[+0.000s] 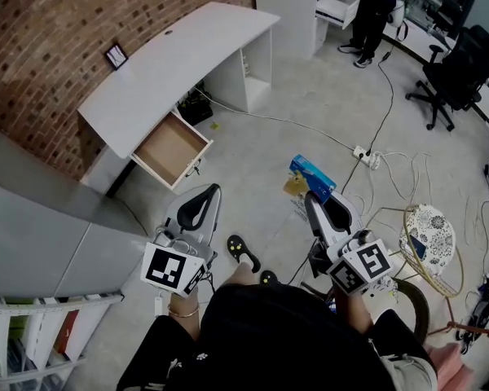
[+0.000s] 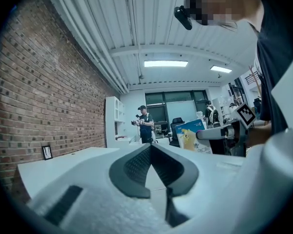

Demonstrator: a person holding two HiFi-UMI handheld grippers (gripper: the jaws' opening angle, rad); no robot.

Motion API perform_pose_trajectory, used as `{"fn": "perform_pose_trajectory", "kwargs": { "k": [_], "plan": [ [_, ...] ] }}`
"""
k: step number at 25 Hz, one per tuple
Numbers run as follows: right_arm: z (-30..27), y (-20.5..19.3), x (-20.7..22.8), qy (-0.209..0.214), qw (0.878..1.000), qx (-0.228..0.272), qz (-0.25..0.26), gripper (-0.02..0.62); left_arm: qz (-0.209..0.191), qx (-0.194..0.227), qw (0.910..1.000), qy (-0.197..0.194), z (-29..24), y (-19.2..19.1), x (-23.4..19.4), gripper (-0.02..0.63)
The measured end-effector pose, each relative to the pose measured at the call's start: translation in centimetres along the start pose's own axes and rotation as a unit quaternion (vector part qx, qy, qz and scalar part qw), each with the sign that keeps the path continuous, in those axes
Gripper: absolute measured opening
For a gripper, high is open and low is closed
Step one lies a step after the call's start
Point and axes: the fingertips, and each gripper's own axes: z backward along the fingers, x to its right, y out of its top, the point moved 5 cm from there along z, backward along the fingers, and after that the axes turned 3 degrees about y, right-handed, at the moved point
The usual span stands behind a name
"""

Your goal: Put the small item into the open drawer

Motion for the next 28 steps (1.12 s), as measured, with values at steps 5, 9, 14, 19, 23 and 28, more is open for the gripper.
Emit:
{"fn": "perform_pose_trajectory", "kwargs": {
  "k": [5, 9, 14, 19, 23, 28],
  "plan": [
    [-1.7, 0.4, 1.2, -0.007, 1.0, -0.001, 0.002, 0.095, 0.005, 0.004, 1.0, -0.004, -2.0, -0.1, -1.6, 0.002],
    [-3.5, 0.4, 2.1, -0.008, 1.0, -0.004, 0.003, 0.095, 0.007, 0.002, 1.0, -0.004, -3.1, -0.4, -3.1, 0.002],
    [-6.5, 0.4, 3.0, -0.003, 1.0, -0.008, 0.001, 0.095, 0.009, 0.001, 0.9999, 0.004, -4.5, -0.5, -5.7, 0.002],
    [-9.5, 0.2, 3.5, 0.004, 1.0, -0.013, 0.003, 0.095, 0.013, 0.0, 0.9999, 0.01, -5.6, -0.9, -8.2, 0.002],
    [-12.2, 0.0, 3.7, 0.011, 1.0, -0.018, 0.006, 0.095, 0.017, 0.001, 0.9997, 0.018, -6.0, -1.2, -10.6, 0.002],
    [-15.9, -0.7, 3.5, 0.024, 0.999, -0.029, 0.011, 0.095, 0.027, -0.002, 0.999, 0.034, -6.0, -2.3, -13.7, 0.002]
  ]
}}
